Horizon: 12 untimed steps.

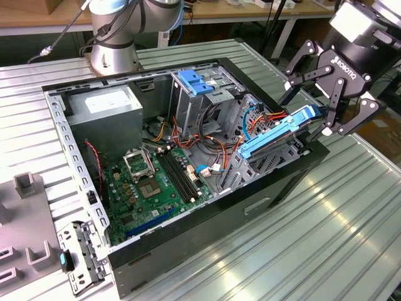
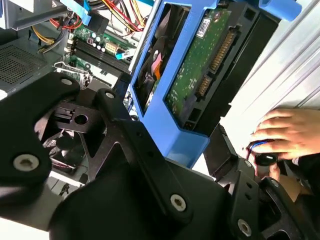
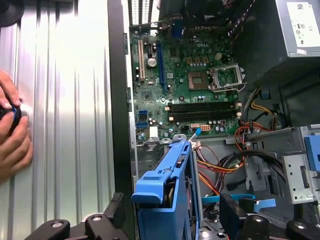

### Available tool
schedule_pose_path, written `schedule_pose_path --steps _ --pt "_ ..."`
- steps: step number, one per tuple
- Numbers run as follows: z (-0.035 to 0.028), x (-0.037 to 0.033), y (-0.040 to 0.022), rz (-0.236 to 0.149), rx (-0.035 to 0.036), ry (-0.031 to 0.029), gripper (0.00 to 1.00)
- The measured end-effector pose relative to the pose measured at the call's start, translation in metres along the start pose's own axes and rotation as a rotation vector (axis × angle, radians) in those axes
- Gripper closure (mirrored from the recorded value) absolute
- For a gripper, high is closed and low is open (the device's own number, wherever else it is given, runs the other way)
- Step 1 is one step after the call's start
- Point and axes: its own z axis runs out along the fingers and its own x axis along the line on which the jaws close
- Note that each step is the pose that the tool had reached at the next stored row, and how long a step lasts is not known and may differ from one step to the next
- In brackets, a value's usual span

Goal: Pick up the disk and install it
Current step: 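Insert the disk into the insertion slot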

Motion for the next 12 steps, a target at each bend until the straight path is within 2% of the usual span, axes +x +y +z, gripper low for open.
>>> schedule_pose_path --steps 6,9,10,12 --pt "0.0001 0.0000 -0.0001 0.000 -0.0001 -0.0002 0.18" --pt "0.0001 0.0000 -0.0001 0.000 -0.0002 -0.0002 0.37" --pt "0.0001 0.0000 -0.0001 0.000 -0.0002 -0.0002 0.37" --pt "0.0001 0.0000 -0.0001 0.000 -0.0002 -0.0001 0.49"
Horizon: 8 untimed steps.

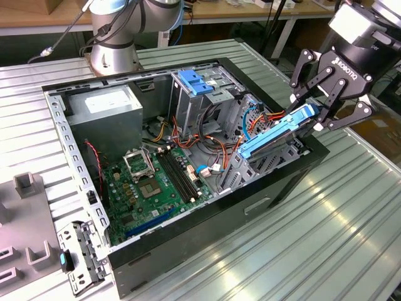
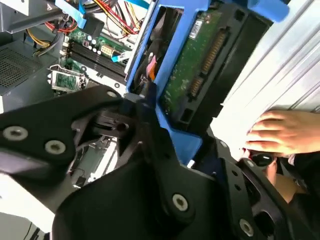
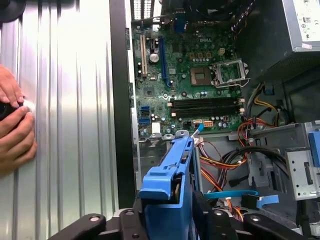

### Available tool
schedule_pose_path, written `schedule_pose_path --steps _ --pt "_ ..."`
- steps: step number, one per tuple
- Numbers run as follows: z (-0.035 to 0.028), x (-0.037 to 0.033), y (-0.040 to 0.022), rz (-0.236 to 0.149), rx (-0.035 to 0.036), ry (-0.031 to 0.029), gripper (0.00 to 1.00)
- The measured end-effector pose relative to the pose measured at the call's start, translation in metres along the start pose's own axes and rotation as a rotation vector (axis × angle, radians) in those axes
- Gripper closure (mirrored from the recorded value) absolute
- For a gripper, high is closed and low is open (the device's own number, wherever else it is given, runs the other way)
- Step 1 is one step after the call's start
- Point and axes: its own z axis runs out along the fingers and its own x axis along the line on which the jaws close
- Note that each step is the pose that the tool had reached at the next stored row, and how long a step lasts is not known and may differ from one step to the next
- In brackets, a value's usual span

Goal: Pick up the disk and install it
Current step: 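Insert the disk into the insertion slot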

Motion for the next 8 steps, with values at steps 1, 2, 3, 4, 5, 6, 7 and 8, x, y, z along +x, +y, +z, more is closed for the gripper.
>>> schedule_pose_path --steps 1,2,3,4,5,6,7,8 --pt "0.0000 0.0000 0.0000 0.000 0.0000 -0.0002 0.55" --pt "0.0000 0.0000 0.0000 0.000 0.0000 -0.0002 0.55" --pt "0.0001 0.0000 0.0000 0.000 -0.0001 -0.0002 0.60" --pt "0.0000 0.0000 0.0000 0.000 -0.0001 -0.0001 0.60" --pt "-0.0003 0.0000 0.0000 0.000 -0.0001 -0.0002 0.60" --pt "-0.0008 0.0000 0.0002 0.000 -0.0001 -0.0004 0.60" --pt "-0.0016 -0.0002 0.0003 0.000 -0.0001 -0.0002 0.60" --pt "-0.0028 -0.0004 0.0006 0.000 0.0000 -0.0001 0.60"
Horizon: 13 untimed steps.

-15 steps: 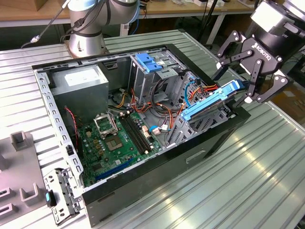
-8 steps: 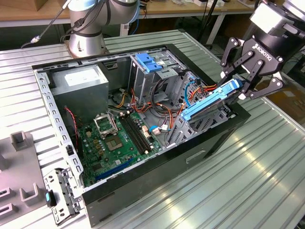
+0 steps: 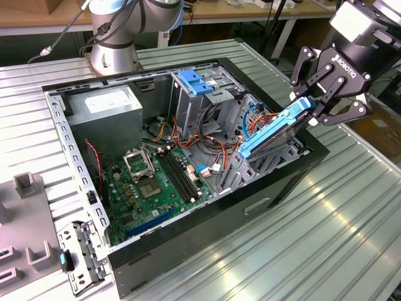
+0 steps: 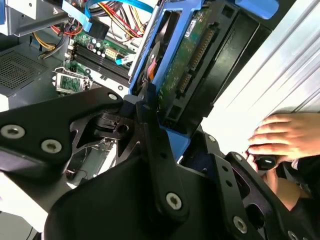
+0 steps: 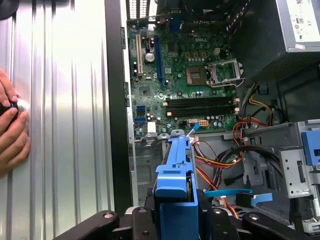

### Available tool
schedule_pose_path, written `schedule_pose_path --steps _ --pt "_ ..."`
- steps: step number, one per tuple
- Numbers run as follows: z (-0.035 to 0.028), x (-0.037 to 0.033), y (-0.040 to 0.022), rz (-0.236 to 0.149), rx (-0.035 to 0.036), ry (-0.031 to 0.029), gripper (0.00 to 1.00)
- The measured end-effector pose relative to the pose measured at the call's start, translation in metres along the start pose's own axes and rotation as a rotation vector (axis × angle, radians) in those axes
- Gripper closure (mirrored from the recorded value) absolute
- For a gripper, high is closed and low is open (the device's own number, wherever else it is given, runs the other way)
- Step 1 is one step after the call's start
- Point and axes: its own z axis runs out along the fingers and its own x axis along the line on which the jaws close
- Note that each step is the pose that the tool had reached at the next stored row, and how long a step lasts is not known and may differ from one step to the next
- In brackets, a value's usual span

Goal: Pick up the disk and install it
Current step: 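Insert the disk into the insertion slot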

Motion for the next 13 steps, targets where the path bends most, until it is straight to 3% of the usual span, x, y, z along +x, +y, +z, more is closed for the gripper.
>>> schedule_pose_path --steps 3,11,13 --pt "-0.0034 -0.0008 0.0007 0.000 -0.0004 -0.0001 0.60" --pt "-0.0029 -0.0030 0.0015 -0.001 -0.0007 -0.0017 0.62" --pt "-0.0095 -0.0062 0.0031 -0.002 -0.0007 -0.0012 0.62"
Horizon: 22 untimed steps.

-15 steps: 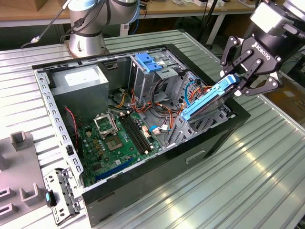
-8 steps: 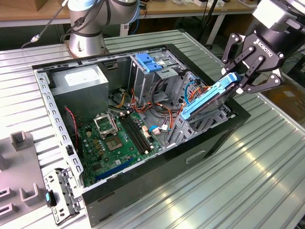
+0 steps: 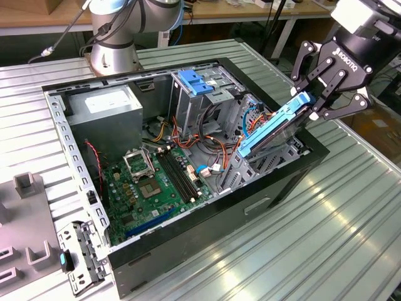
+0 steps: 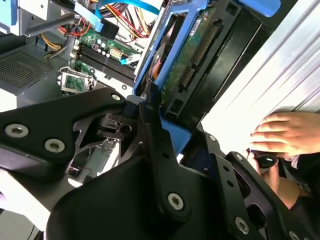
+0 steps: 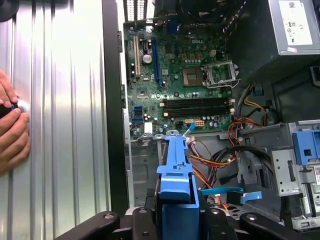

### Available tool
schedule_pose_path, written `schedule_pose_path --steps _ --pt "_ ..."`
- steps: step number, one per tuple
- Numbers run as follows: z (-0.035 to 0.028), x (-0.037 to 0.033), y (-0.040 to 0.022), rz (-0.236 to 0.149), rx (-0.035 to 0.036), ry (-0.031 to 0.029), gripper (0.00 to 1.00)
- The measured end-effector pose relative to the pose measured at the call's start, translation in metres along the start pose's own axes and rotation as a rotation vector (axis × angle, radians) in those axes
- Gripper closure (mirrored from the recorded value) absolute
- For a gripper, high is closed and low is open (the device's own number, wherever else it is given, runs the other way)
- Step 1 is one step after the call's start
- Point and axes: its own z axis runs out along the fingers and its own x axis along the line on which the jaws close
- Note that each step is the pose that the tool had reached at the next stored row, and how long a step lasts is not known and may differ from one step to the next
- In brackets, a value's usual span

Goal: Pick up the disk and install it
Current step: 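Insert the disk into the insertion slot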

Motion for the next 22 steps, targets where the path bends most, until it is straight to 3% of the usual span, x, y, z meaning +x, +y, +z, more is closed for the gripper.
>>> schedule_pose_path --steps 15,22 --pt "-0.0001 -0.0006 0.0013 -0.001 -0.0002 -0.0027 0.63" --pt "0.0005 -0.0070 0.0020 -0.001 -0.0002 -0.0024 0.63"
